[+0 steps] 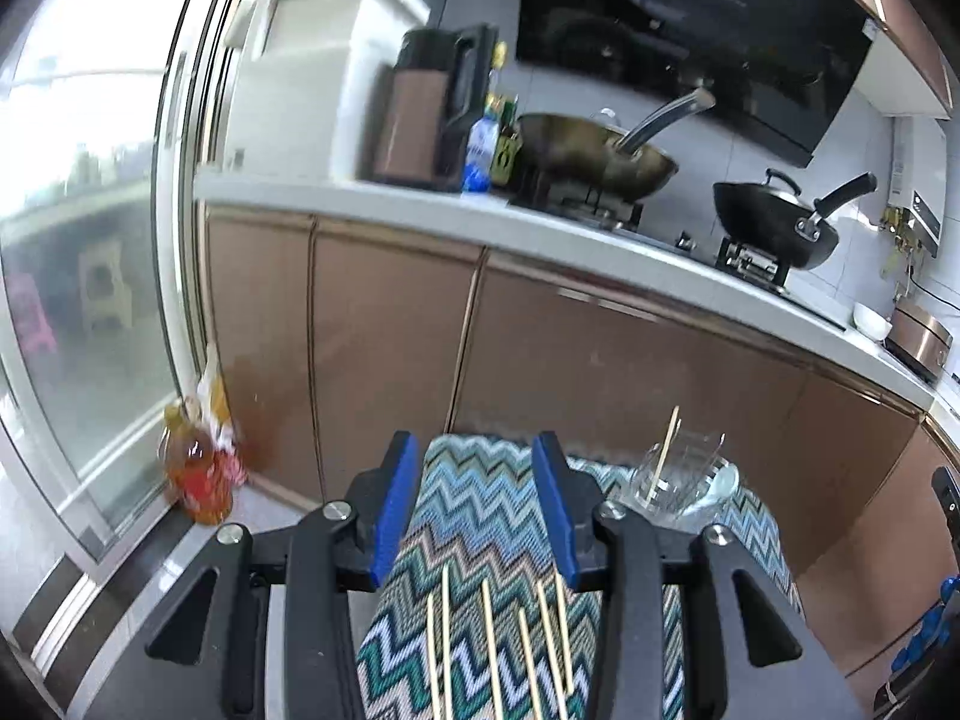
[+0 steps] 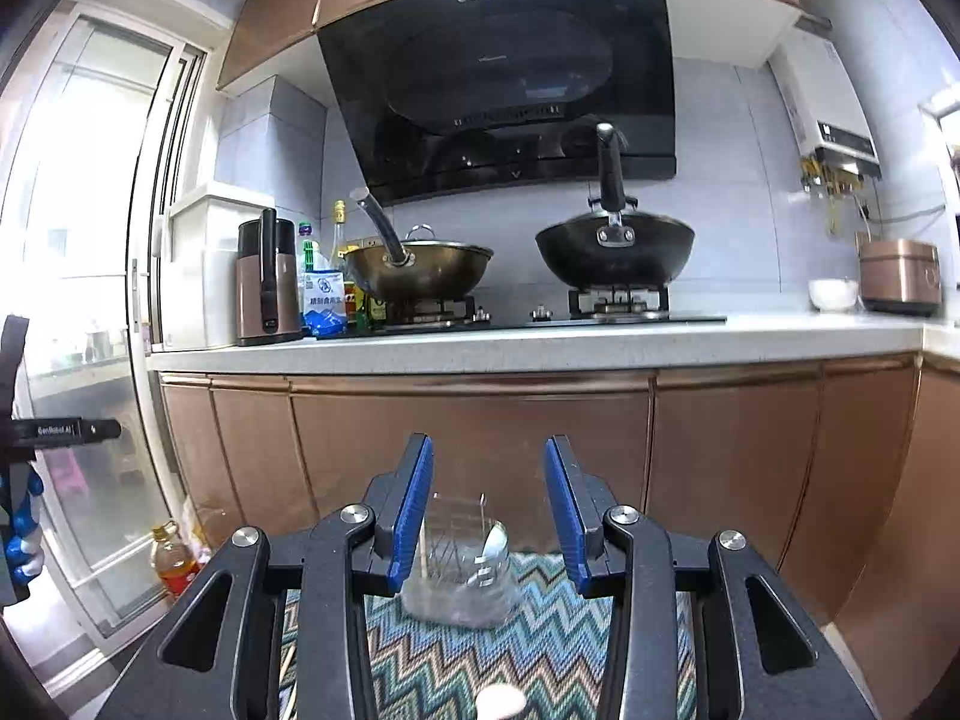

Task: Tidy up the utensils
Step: 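Move both open tools back down toward the remaining utensils, then grasp another white spoon with the right tool while the left tool grasps a chopstick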

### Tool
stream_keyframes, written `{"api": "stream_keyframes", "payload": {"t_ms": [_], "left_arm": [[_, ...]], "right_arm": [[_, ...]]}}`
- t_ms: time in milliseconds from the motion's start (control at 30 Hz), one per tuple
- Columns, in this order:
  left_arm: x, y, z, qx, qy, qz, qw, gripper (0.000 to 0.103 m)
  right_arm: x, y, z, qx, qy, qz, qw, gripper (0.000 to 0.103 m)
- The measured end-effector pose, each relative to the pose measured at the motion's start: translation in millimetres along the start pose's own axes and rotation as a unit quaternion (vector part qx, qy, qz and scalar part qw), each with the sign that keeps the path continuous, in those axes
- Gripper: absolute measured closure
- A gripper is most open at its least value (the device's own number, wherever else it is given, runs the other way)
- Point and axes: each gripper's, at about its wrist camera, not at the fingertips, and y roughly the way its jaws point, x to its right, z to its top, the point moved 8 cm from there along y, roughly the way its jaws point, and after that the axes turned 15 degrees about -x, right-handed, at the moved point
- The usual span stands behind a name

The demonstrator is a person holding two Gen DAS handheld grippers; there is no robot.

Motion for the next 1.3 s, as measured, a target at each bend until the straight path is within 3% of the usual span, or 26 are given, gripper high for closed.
{"api": "stream_keyframes", "payload": {"t_ms": [167, 300, 433, 667, 800, 1067, 1300], "left_arm": [[-9, 28, -24, -0.059, -0.002, -0.017, 0.9981, 0.065], [-7, 70, -49, -0.135, -0.002, -0.044, 0.9899, 0.065], [10, 113, -82, -0.213, 0.003, -0.077, 0.9741, 0.065], [44, 188, -133, -0.328, 0.013, -0.094, 0.9398, 0.066], [55, 219, -144, -0.365, 0.001, -0.100, 0.9257, 0.066], [68, 275, -138, -0.409, -0.010, -0.078, 0.9093, 0.074], [75, 301, -142, -0.436, -0.005, -0.064, 0.8976, 0.082]], "right_arm": [[13, 4, -20, -0.028, 0.018, 0.004, 0.999, 0.064], [25, 16, -41, -0.061, 0.032, 0.006, 0.998, 0.064], [38, 42, -70, -0.111, 0.051, 0.010, 0.992, 0.064], [45, 94, -121, -0.209, 0.063, 0.030, 0.975, 0.065], [47, 118, -149, -0.253, 0.068, 0.037, 0.964, 0.065], [50, 156, -185, -0.318, 0.077, 0.057, 0.943, 0.065], [52, 189, -218, -0.384, 0.124, 0.123, 0.907, 0.065]]}}
